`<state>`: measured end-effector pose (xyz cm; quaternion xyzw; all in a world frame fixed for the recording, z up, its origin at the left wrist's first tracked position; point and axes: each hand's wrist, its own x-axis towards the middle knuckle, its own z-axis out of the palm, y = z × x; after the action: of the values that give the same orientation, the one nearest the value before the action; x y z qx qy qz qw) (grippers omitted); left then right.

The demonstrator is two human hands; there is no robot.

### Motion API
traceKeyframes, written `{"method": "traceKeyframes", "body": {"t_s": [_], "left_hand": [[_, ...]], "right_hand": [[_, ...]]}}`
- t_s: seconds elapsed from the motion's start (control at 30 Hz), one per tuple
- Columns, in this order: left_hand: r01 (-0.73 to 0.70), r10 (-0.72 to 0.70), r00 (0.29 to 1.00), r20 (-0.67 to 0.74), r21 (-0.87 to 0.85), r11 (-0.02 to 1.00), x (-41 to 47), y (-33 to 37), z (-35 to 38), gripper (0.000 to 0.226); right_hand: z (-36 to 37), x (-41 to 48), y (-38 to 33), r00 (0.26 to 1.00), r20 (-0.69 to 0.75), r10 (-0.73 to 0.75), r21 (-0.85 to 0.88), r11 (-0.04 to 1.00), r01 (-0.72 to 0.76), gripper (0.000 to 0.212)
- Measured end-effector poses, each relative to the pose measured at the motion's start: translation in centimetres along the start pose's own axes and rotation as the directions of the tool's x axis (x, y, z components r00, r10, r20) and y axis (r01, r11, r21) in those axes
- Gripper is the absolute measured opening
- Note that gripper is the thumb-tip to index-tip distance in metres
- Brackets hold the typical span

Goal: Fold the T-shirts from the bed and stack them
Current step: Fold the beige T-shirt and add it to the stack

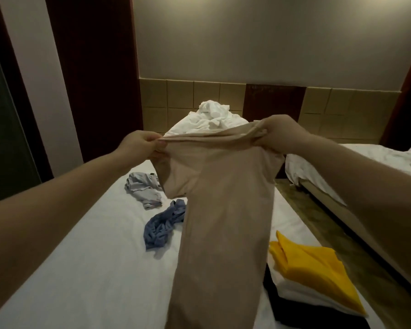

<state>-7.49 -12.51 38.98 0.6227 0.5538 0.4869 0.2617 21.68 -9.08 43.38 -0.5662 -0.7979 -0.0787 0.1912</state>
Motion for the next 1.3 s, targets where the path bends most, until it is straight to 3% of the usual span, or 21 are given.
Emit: {"method": "traceKeyframes", "body": {"t_s": [0.17,0.3,0.4,0.5,0.73,0.87,0.97,1.07,1.3], "left_hand": [[-0.059,0.058,0.996,-0.07,-0.011,0.998,7.6,-1.0,1.9,0.014],[-0.159,0.156,0.987,-0.041,-0.087,0.983,12.5,0.7,1.8,0.012],[-0.231,0.228,0.973,-0.043,-0.105,0.967,14.2,1.8,1.9,0.014],[-0.257,0.256,0.966,-0.022,-0.118,0.959,13.4,1.9,2.0,0.015],[-0.239,0.23,0.97,0.073,0.151,0.959,1.5,-2.4,1.3,0.017],[-0.159,0.131,0.974,0.185,0.148,0.976,-8.0,-7.3,1.7,0.016],[-0.11,0.058,0.977,0.203,0.256,0.96,-13.4,-10.8,3.0,0.015],[-0.025,-0.034,0.976,0.214,0.267,0.963,-17.5,-13.3,3.4,0.015],[-0.012,-0.079,0.964,0.253,0.34,0.94,-25.6,-14.8,2.6,0.015]], "right_hand": [[2.1,5.8,2.1,0.954,-0.298,-0.026,-0.141,0.99,-0.016,0.026],[0.1,9.2,3.4,0.873,-0.488,0.008,-0.077,0.996,-0.051,0.02],[-1.6,10.2,3.6,0.845,-0.53,0.069,-0.04,0.993,-0.107,0.018],[-2.0,9.3,3.6,0.841,-0.541,0.024,-0.047,0.997,-0.058,0.018],[1.6,-2.2,2.6,0.919,-0.36,-0.162,-0.013,0.986,0.169,0.021],[6.0,-11.4,0.1,0.999,-0.02,-0.036,-0.13,0.991,0.033,0.019],[9.8,-17.8,-1.6,0.99,0.141,0.025,-0.027,0.999,-0.021,0.026],[12.3,-22.5,-2.6,0.983,0.176,0.043,0.037,0.998,-0.05,0.04],[13.3,-29.4,-4.8,0.968,0.246,-0.045,0.199,0.98,-0.005,0.029]]}}
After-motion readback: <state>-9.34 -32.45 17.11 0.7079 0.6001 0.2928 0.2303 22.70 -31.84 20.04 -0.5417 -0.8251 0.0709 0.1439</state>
